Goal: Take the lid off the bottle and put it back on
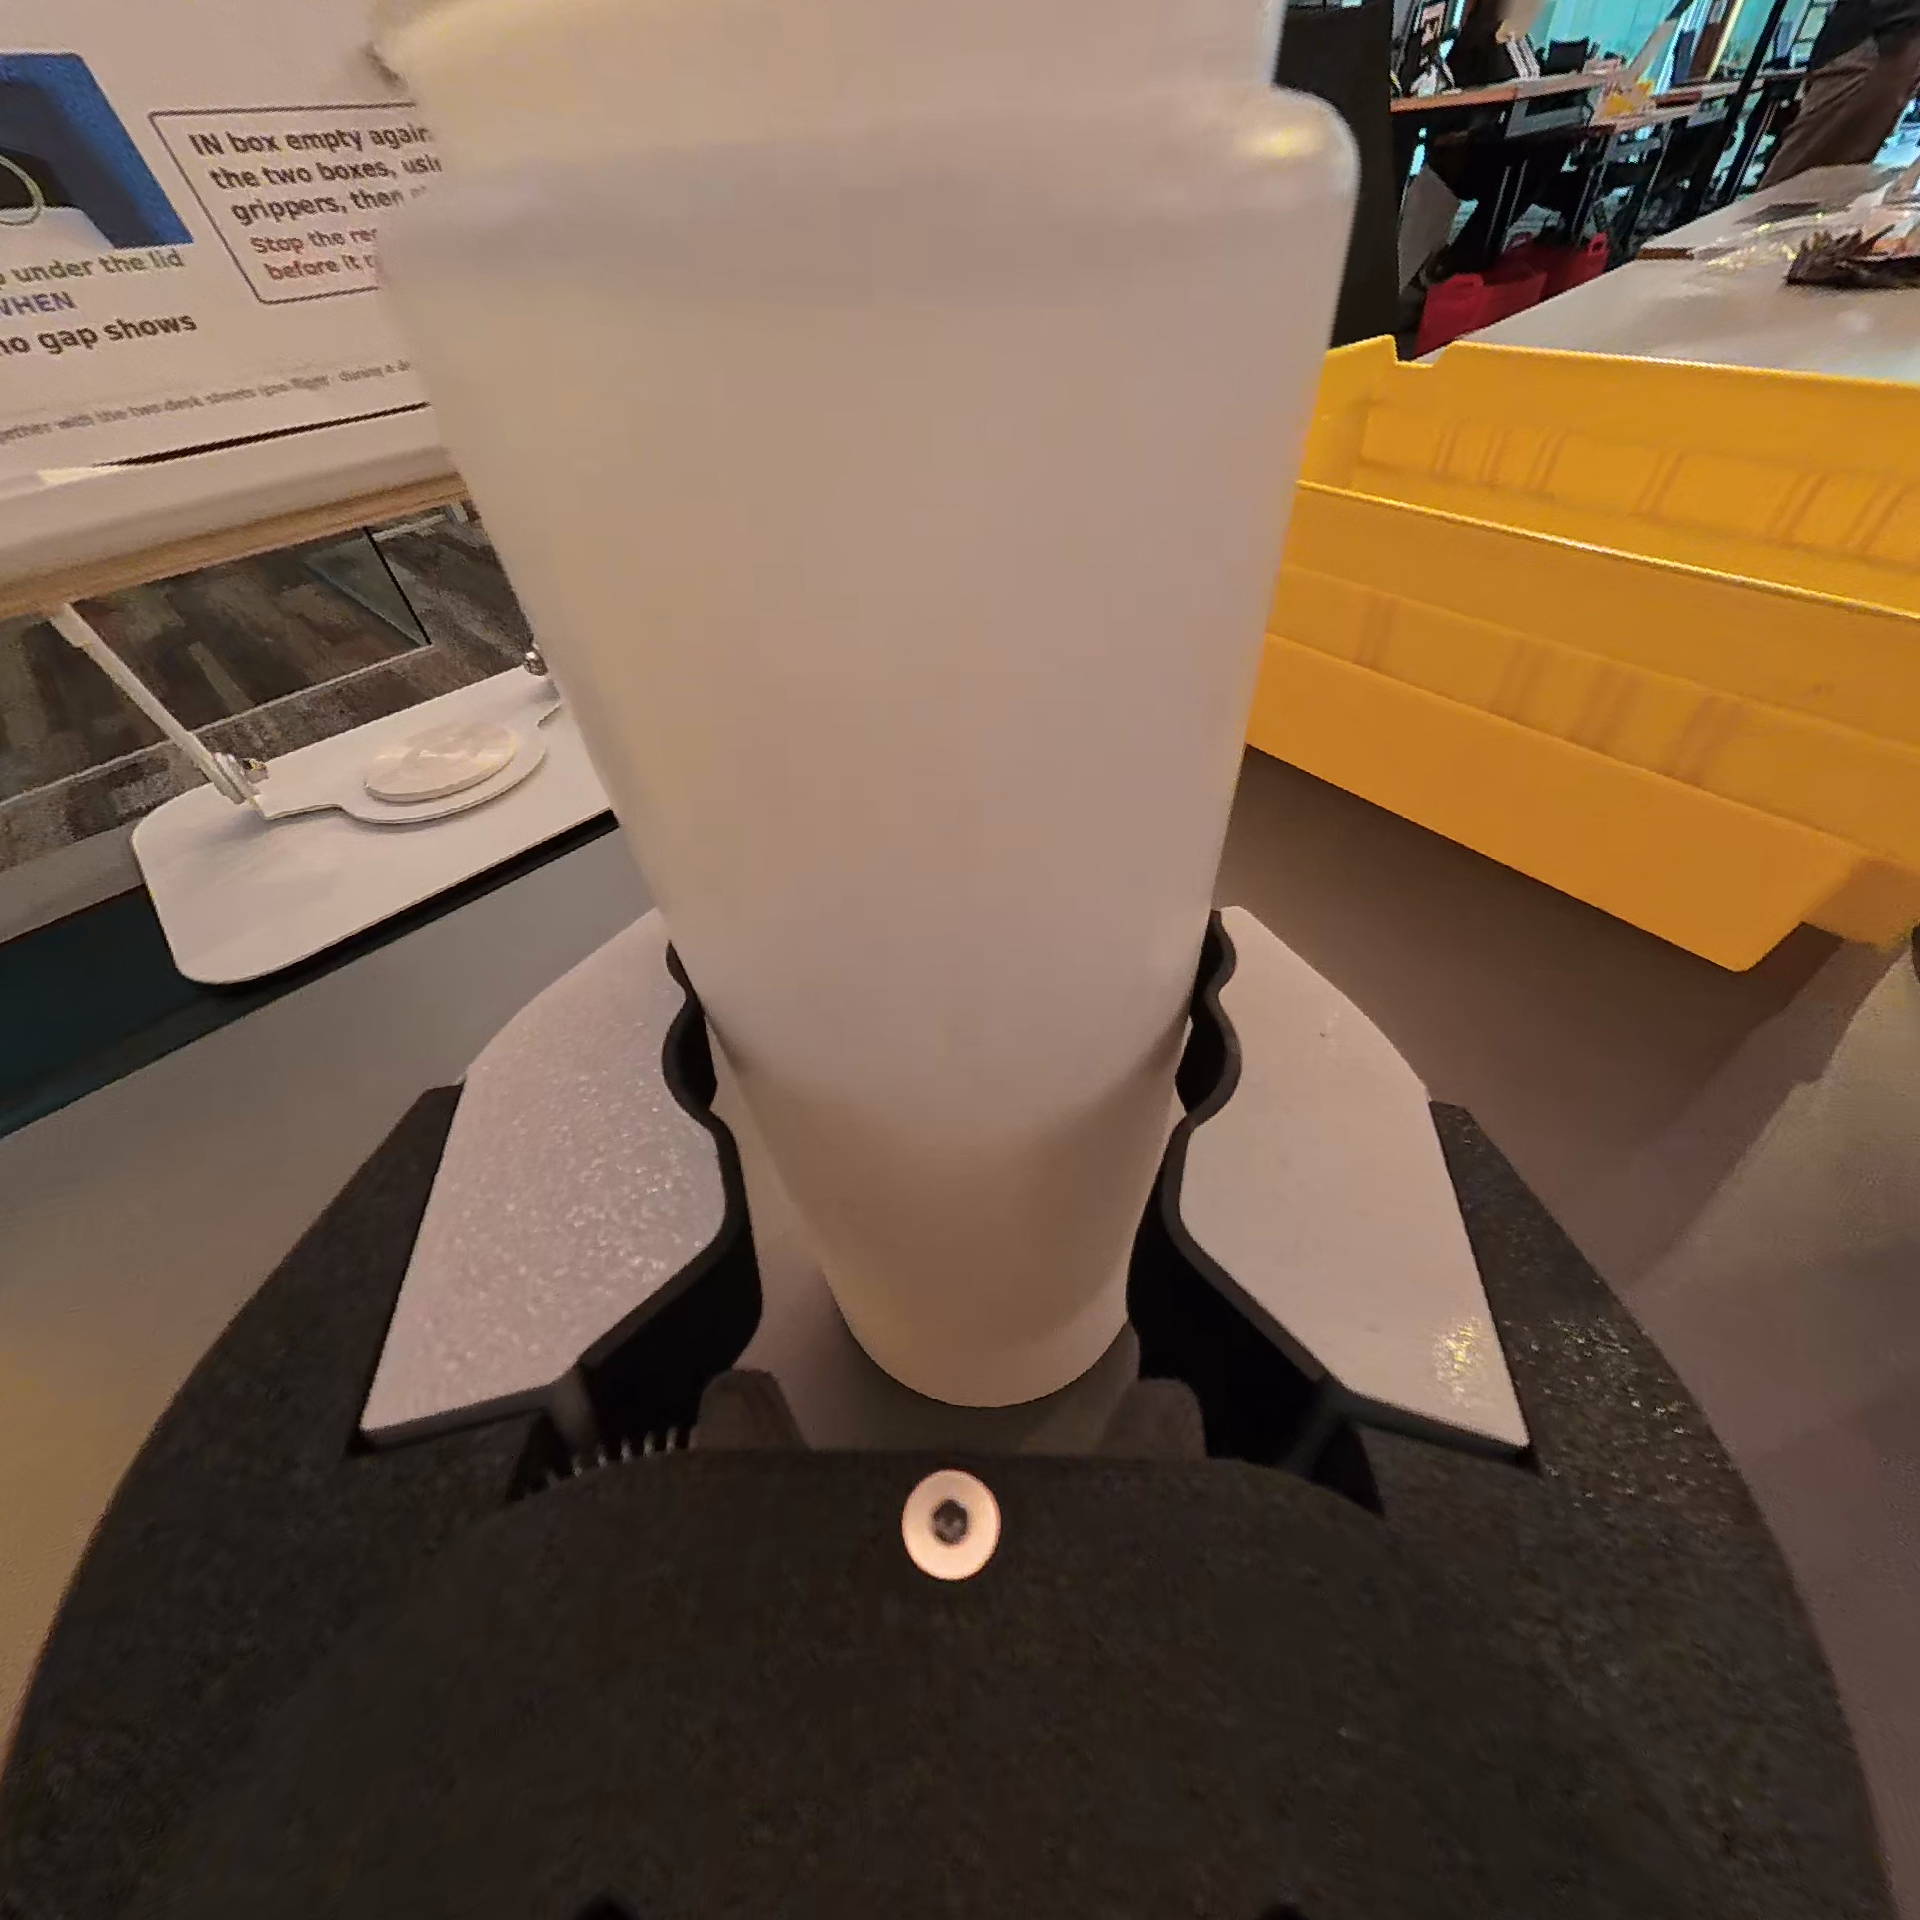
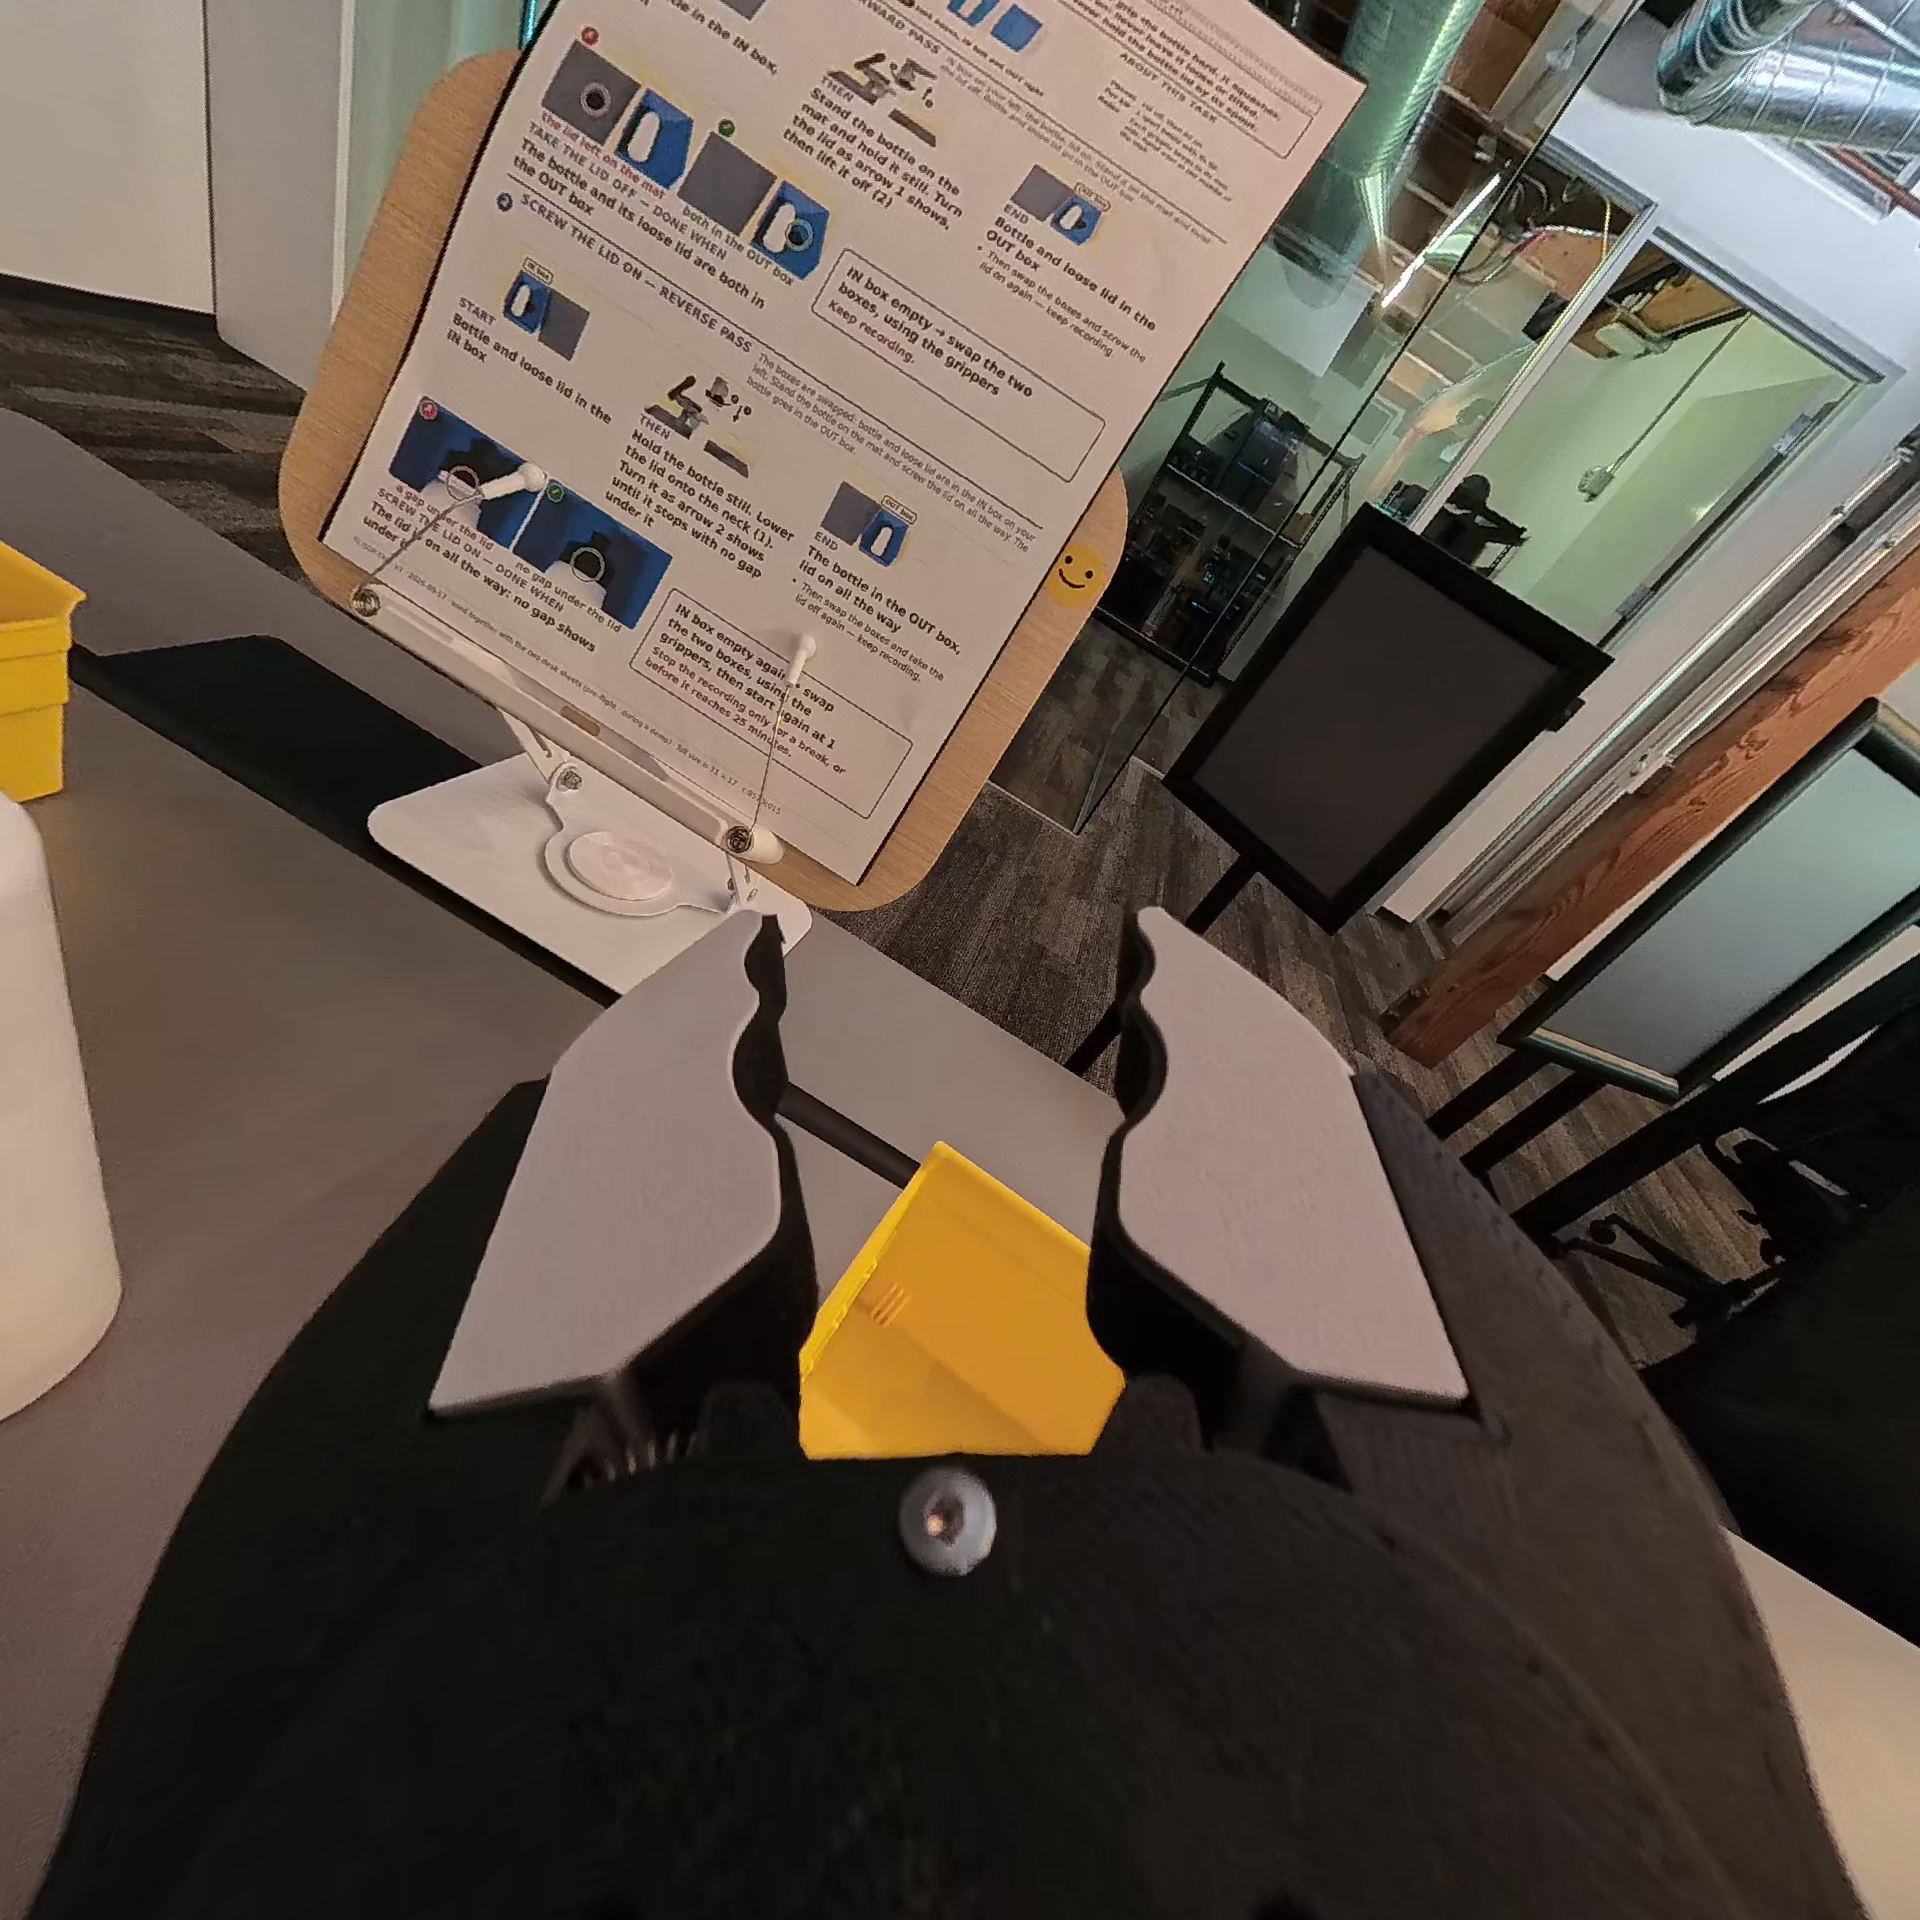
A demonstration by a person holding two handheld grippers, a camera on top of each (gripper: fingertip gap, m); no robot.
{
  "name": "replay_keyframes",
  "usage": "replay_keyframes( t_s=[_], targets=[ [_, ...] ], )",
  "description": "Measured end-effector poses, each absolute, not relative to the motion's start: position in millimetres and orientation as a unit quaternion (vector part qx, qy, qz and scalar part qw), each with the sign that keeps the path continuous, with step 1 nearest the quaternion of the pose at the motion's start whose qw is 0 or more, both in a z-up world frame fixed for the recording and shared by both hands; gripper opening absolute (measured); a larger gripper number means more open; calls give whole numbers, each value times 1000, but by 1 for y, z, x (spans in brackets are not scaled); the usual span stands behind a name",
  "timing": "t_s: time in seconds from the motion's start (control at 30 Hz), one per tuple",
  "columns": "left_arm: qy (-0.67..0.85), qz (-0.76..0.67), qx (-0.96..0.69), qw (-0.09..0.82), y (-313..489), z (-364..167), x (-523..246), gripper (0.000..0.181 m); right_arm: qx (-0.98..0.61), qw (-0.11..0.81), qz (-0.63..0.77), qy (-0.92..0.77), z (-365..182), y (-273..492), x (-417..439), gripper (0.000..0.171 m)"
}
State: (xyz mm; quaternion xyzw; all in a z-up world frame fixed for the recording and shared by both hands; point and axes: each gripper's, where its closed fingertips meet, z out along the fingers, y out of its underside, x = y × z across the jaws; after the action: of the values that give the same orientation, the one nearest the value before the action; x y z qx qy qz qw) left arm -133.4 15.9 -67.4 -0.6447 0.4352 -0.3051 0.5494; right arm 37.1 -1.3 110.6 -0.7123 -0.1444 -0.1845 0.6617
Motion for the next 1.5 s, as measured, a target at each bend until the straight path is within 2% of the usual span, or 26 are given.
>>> replay_keyframes(
  t_s=[0.57,0.83,0.9,1.03,1.1,1.17,1.3,1.5],
  targets=[
    [432,-304,-644,553,18,-66,-130,90,-716,658,-183,-141,109,-1,41,62],
    [423,-292,-654,554,9,-55,-142,100,-720,654,-182,-142,107,0,41,63],
    [419,-285,-652,564,2,-42,-156,102,-720,654,-183,-143,107,-1,41,63],
    [383,-276,-632,614,-7,18,-205,93,-718,657,-181,-141,109,-2,42,63],
    [357,-234,-625,654,5,53,-244,88,-718,658,-180,-139,110,-2,43,63],
    [350,-171,-649,653,32,69,-283,91,-718,659,-177,-137,111,-3,43,63],
    [417,-116,-724,538,86,29,-326,99,-719,659,-176,-136,111,-3,42,63],
    [469,-46,-761,446,144,-62,-353,91,-721,653,-182,-140,109,-4,41,63]
  ],
)
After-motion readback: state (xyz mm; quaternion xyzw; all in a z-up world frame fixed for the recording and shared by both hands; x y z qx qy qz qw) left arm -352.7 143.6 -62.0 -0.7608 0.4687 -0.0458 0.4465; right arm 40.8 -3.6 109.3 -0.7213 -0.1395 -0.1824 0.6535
